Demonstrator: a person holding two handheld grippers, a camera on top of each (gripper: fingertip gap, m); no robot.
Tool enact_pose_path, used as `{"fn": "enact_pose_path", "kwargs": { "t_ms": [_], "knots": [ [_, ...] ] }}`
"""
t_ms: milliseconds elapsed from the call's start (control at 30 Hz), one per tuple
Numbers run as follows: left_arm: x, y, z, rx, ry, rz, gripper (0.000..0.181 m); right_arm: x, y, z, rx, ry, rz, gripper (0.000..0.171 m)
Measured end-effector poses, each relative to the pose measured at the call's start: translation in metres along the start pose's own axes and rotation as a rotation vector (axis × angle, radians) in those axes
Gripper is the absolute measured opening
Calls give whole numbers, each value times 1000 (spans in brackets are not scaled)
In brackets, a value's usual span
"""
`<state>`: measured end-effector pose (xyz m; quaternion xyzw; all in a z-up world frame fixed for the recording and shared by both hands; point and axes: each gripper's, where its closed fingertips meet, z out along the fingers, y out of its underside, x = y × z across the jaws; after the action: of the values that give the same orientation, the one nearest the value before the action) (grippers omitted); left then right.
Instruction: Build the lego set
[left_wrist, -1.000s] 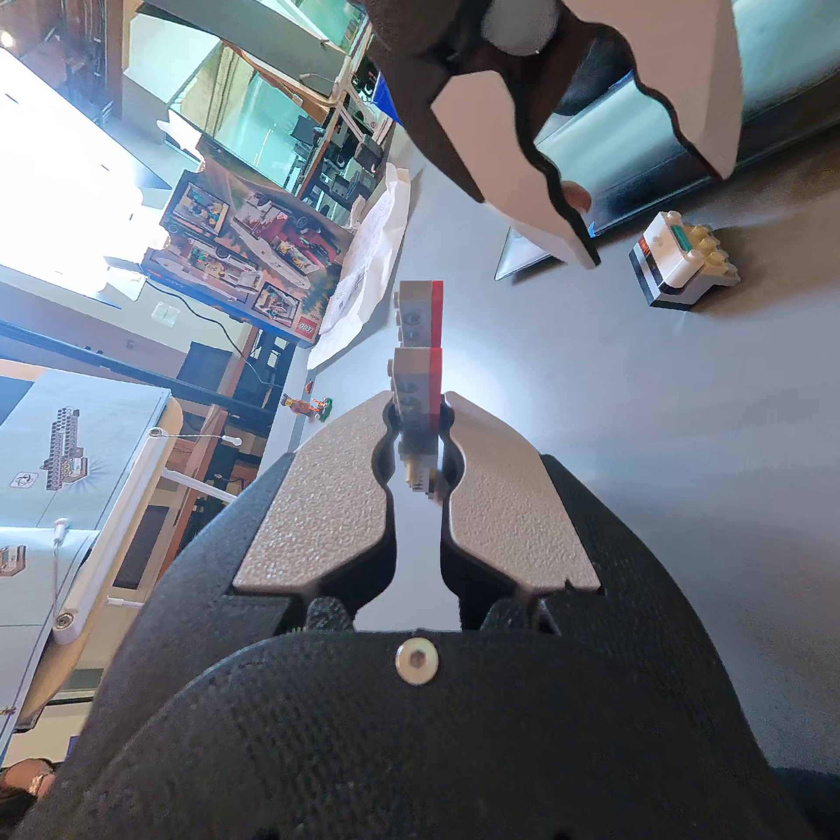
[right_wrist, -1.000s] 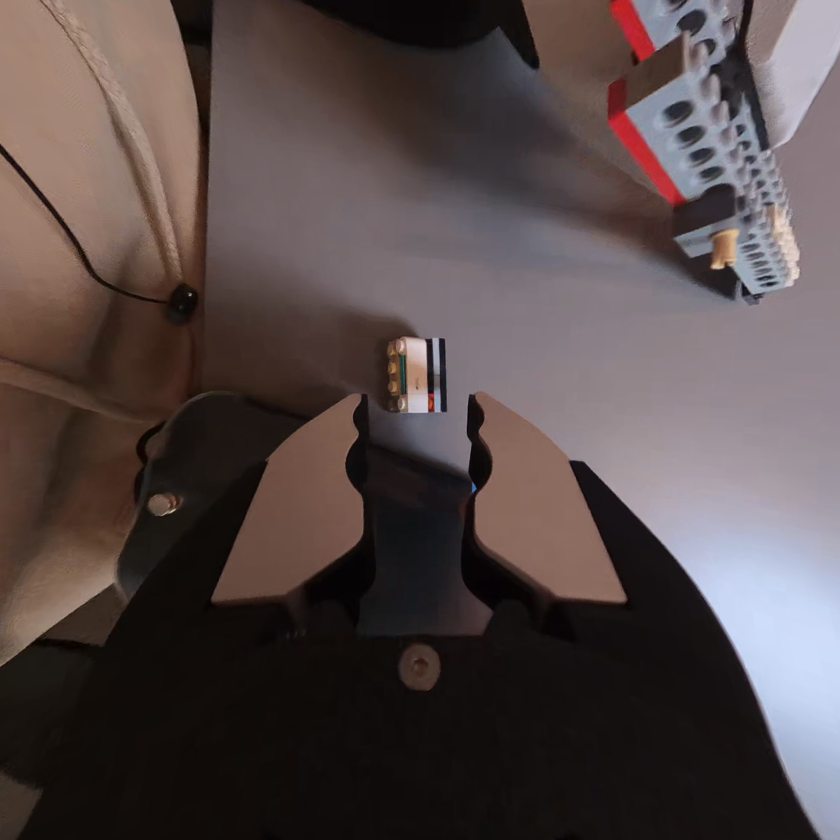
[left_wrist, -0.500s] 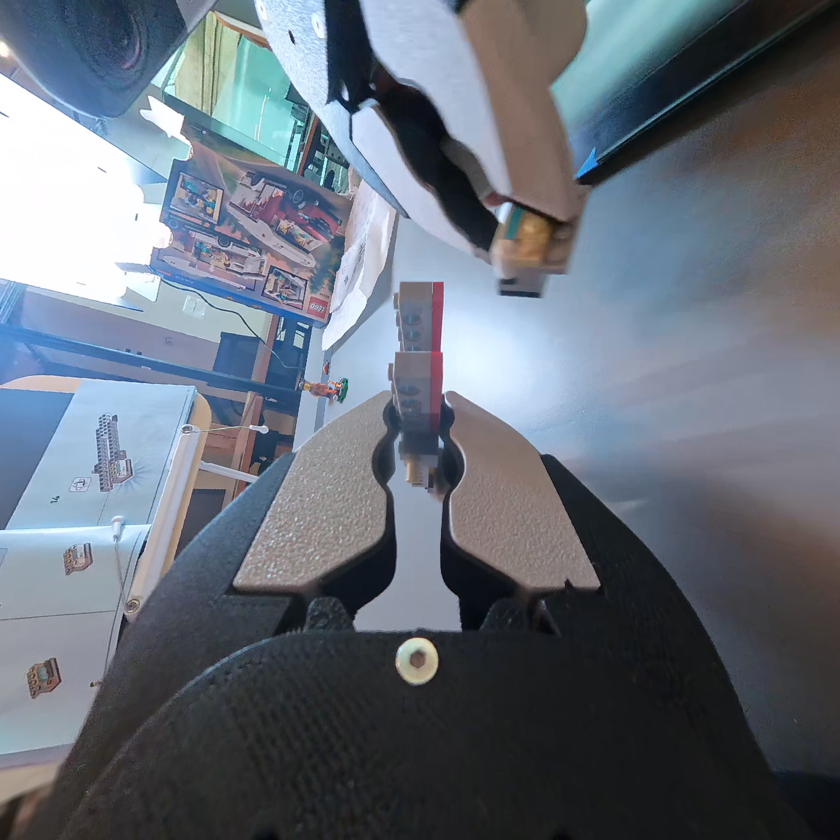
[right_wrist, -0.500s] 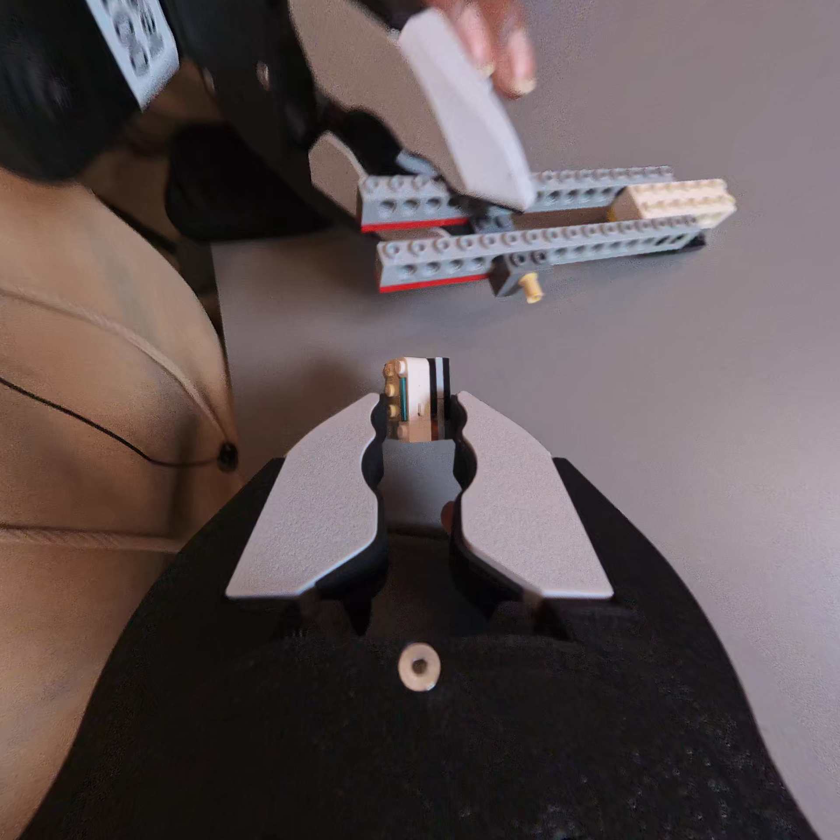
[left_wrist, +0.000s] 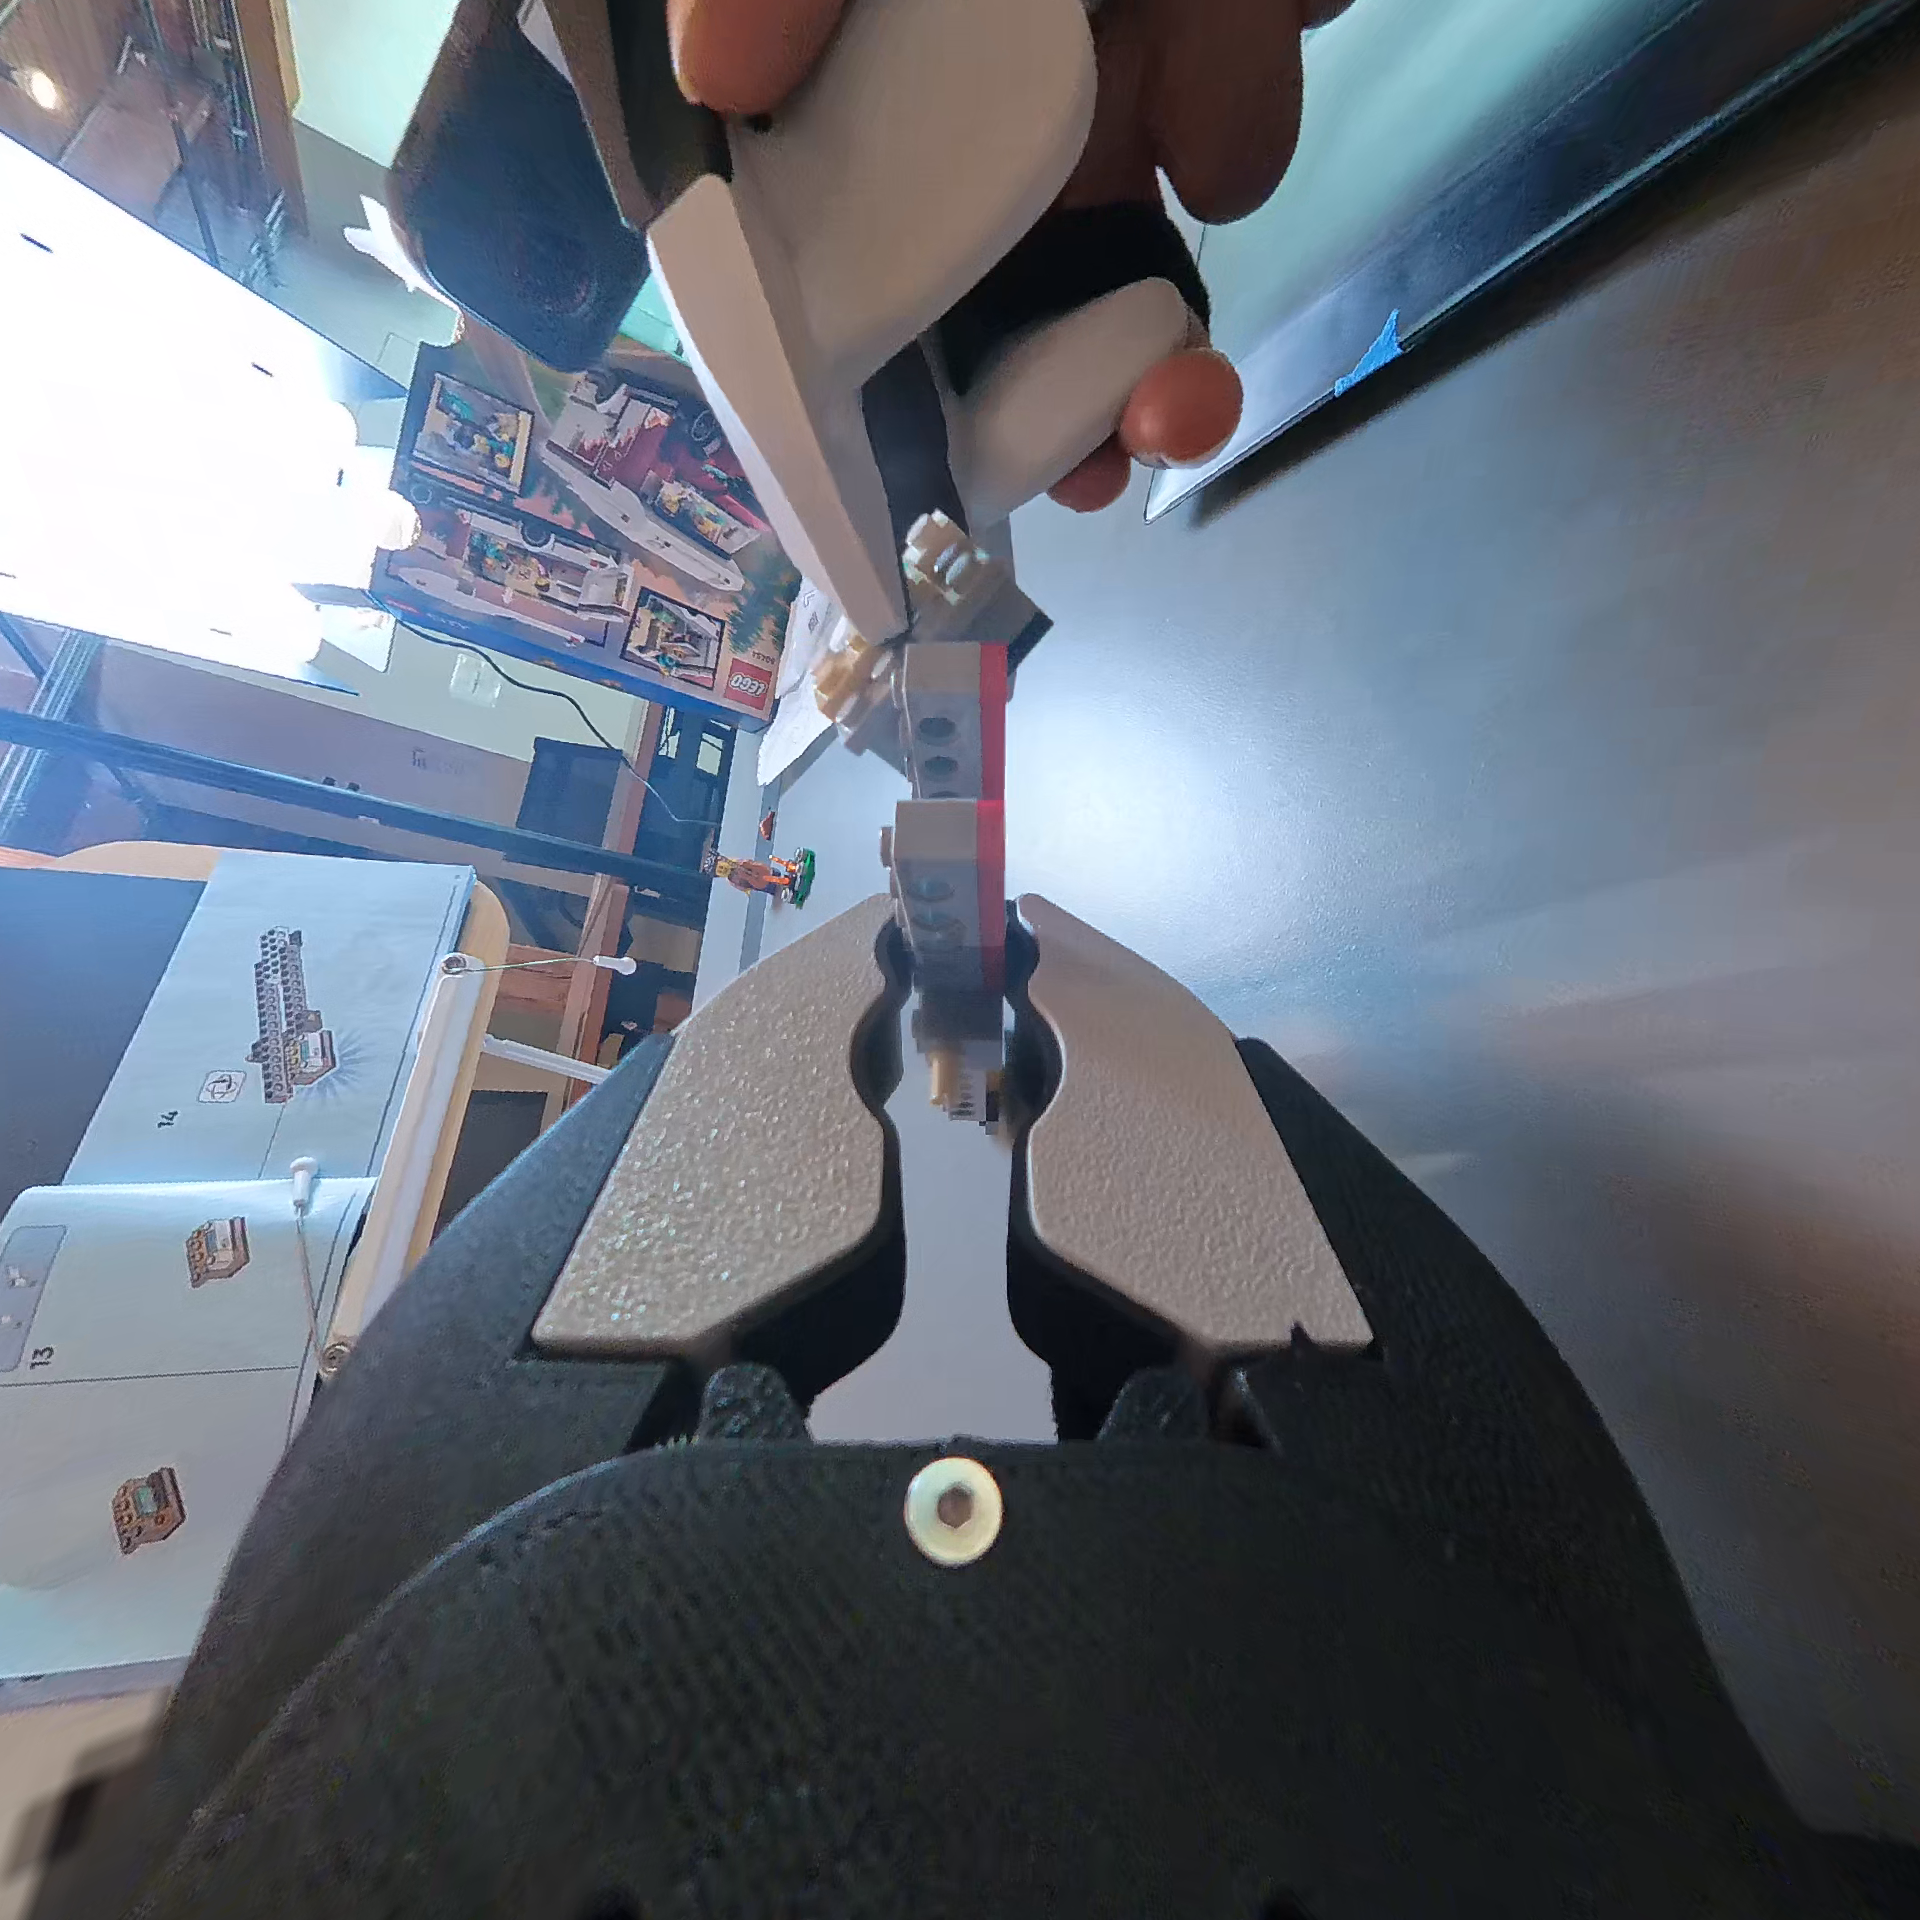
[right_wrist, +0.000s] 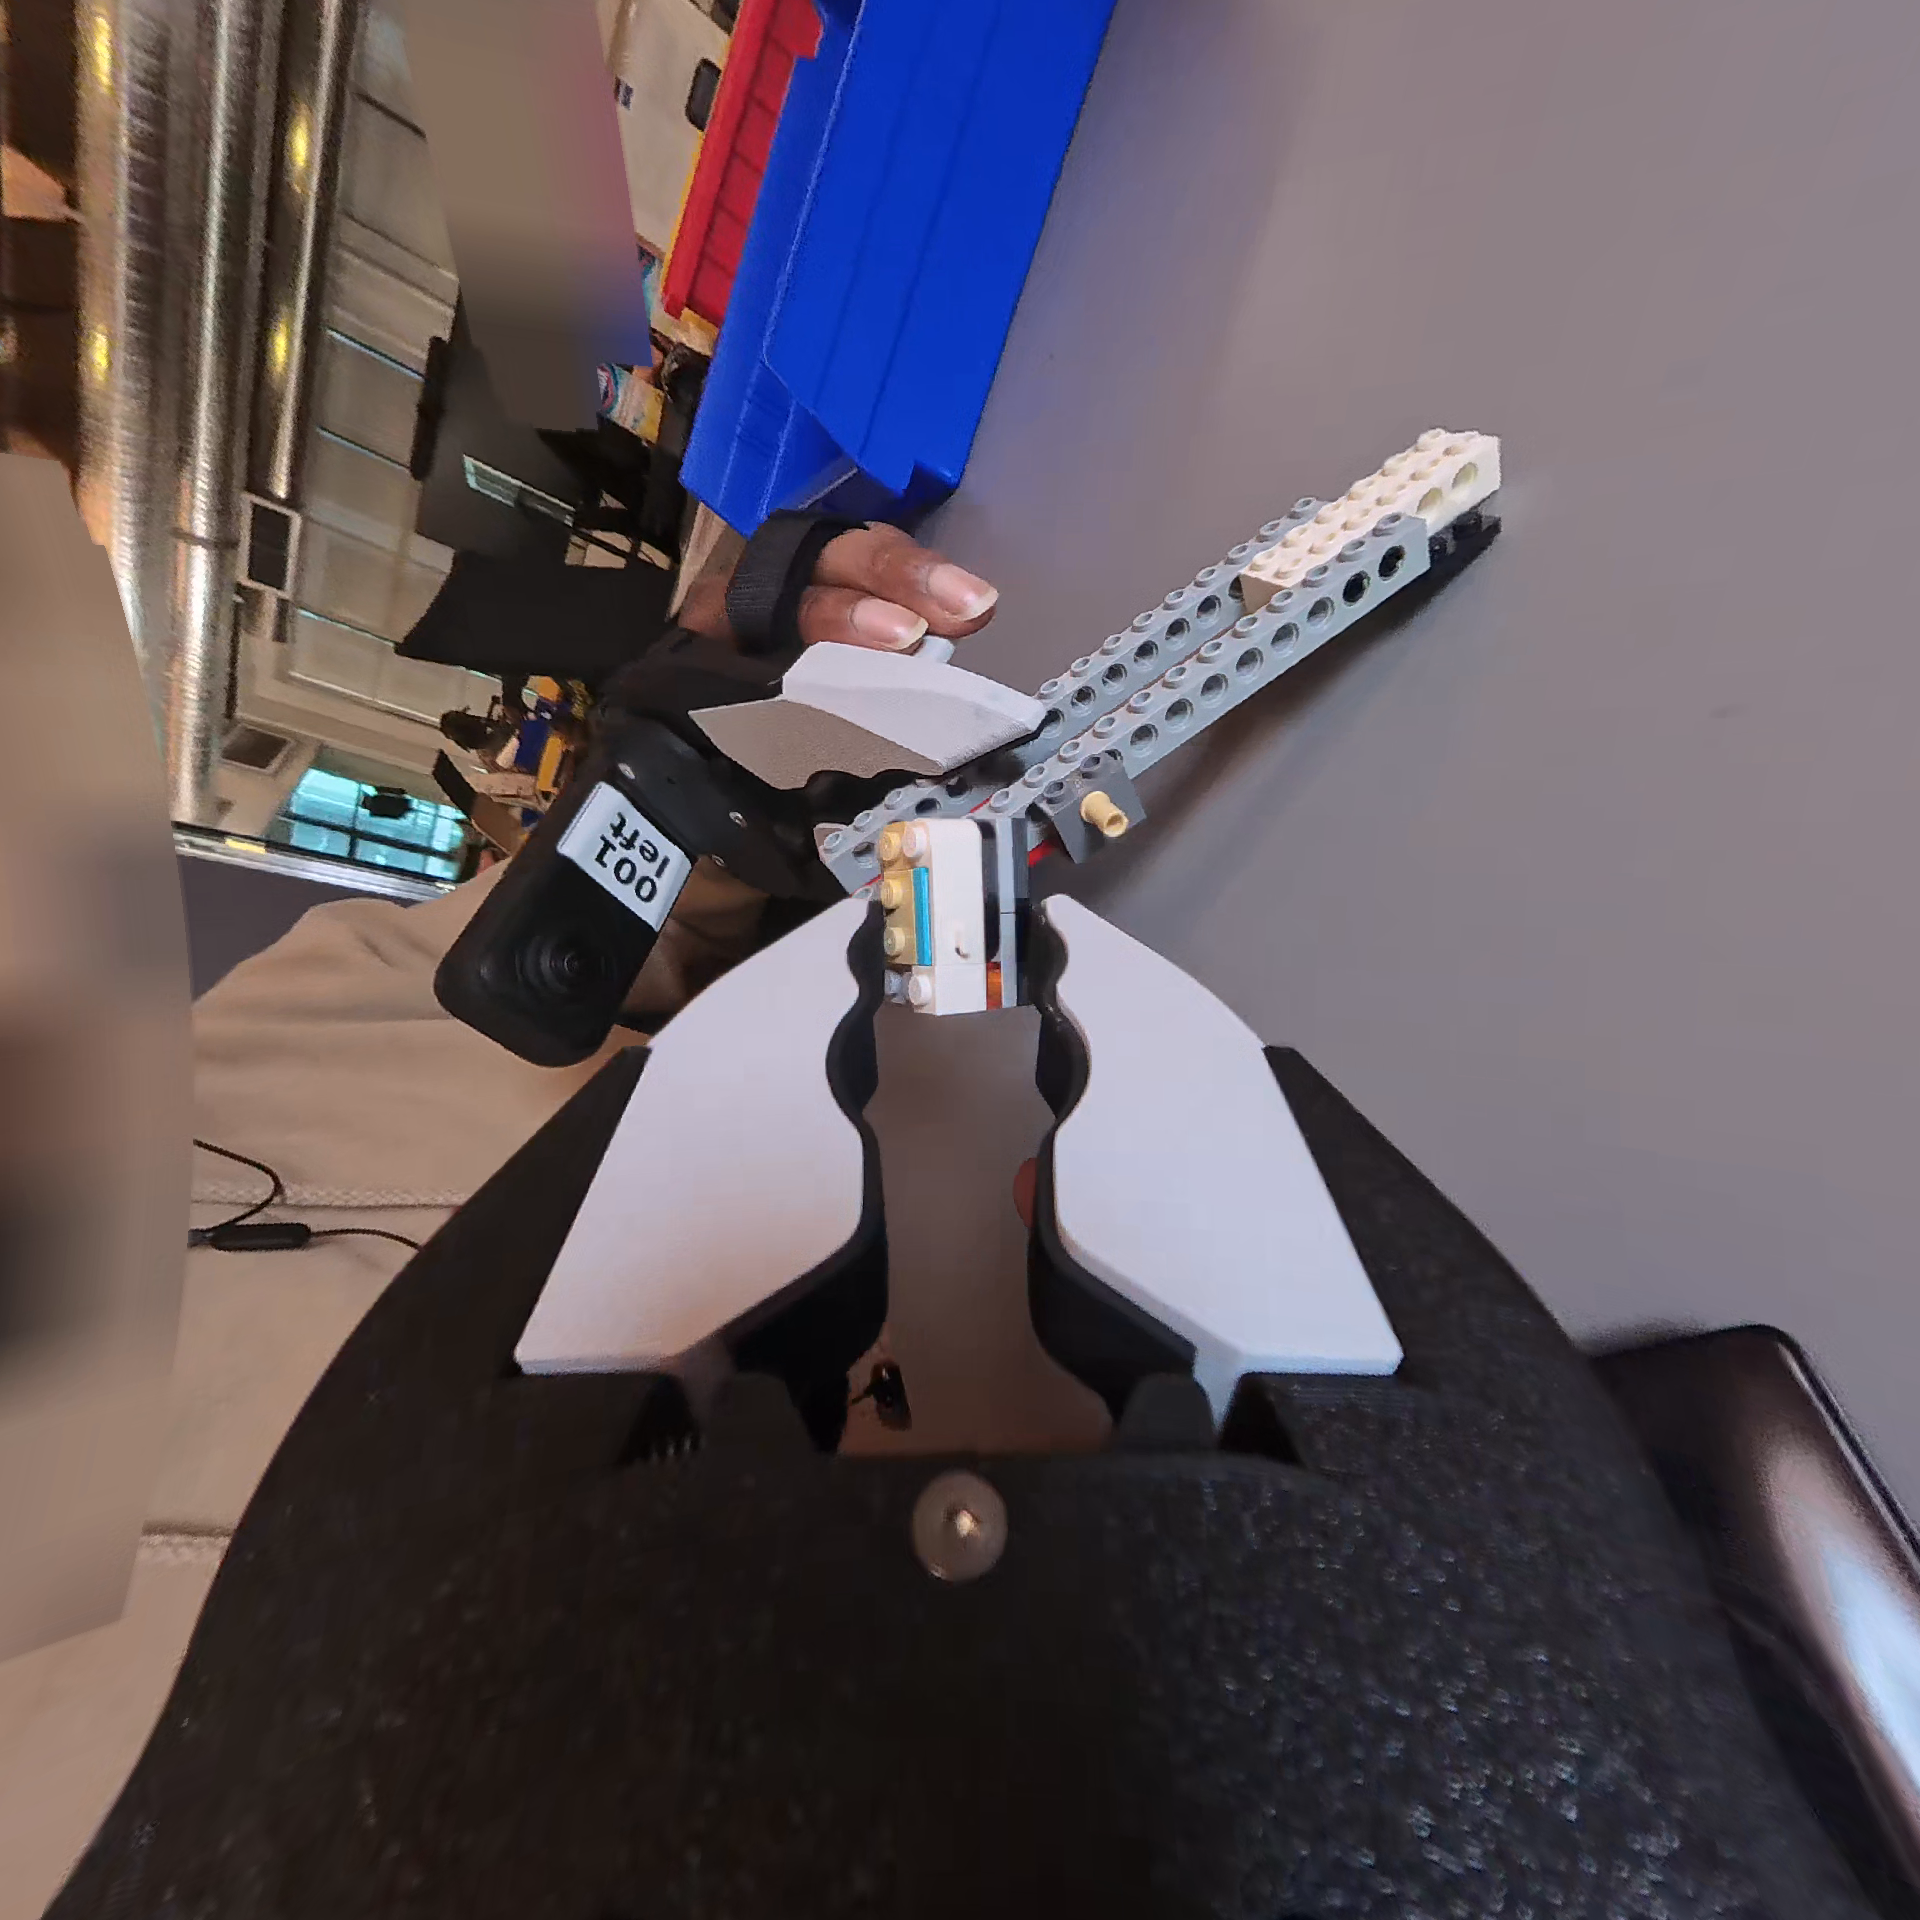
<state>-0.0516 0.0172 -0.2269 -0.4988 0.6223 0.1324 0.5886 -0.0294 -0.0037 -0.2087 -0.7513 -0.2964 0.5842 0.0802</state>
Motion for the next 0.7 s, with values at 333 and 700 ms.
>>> {"fn": "enact_pose_path", "kwargs": {
  "t_ms": [333,700],
  "knots": [
    [6,4,5,-65,-1,45,16,19,4,0,25,45,66,26],
    [5,18,8,-132,-3,49,16,67,16,-18,-289,432,-343,27]
  ]
}}
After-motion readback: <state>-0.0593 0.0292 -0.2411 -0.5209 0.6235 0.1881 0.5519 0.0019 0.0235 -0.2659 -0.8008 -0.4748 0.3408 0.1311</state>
